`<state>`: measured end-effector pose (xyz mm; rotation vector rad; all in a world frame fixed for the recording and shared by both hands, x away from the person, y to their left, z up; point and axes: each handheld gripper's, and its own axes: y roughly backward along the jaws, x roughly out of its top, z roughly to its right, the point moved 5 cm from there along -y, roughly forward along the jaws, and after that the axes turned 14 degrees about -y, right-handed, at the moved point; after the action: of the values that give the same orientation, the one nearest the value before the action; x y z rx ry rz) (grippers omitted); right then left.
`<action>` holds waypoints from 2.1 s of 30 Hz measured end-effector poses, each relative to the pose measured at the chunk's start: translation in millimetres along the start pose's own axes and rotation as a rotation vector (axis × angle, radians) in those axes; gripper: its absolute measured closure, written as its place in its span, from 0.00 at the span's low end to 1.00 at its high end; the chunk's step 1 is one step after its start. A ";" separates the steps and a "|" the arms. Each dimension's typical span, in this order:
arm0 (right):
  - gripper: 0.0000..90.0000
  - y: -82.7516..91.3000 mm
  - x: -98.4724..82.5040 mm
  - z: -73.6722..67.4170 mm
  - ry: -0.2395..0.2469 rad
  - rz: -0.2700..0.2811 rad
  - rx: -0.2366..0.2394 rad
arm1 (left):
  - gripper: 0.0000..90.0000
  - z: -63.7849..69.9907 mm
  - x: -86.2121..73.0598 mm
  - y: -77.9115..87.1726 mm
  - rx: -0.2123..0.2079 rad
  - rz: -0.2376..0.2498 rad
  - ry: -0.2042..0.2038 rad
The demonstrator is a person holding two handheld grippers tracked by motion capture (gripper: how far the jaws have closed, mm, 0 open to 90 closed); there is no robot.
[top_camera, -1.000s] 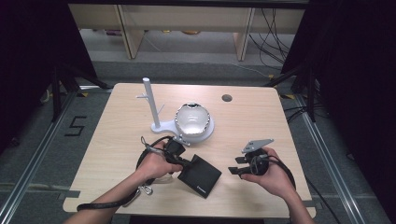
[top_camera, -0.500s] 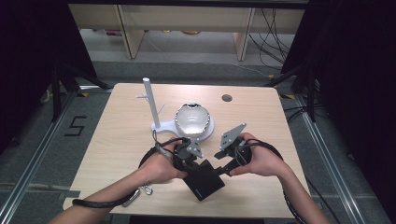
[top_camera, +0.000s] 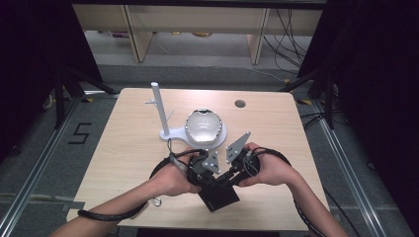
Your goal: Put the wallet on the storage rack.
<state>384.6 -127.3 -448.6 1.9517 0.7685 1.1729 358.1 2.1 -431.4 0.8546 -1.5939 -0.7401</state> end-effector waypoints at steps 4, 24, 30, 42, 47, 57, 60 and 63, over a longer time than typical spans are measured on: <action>0.86 2.3 -2.8 -1.0 0.016 0.037 -0.002 | 0.80 -2.1 -3.2 5.1 0.026 0.066 0.023; 0.87 36.2 -1.7 31.5 -0.055 0.364 -0.198 | 0.37 2.2 -137.4 70.7 0.358 0.367 0.463; 0.87 39.6 4.4 34.6 -0.063 0.394 -0.213 | 0.36 10.6 -173.0 71.8 0.448 0.385 0.571; 0.87 48.2 20.2 42.5 -0.069 0.507 -0.258 | 0.37 17.3 -214.8 53.2 0.539 0.440 0.713; 0.87 52.5 30.1 46.4 -0.062 0.561 -0.291 | 0.37 13.8 -219.1 42.7 0.556 0.463 0.727; 0.87 55.2 41.1 52.4 -0.061 0.606 -0.298 | 0.37 13.8 -224.3 38.6 0.559 0.469 0.740; 0.87 57.3 43.8 54.8 -0.068 0.612 -0.307 | 0.37 14.2 -224.6 39.6 0.568 0.467 0.745; 0.87 59.0 48.5 56.3 -0.069 0.636 -0.315 | 0.37 14.3 -224.4 39.3 0.563 0.469 0.747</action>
<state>462.6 -138.1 -395.6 2.0001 -0.1015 1.4675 363.4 212.4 -520.0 0.9472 -1.2291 0.3668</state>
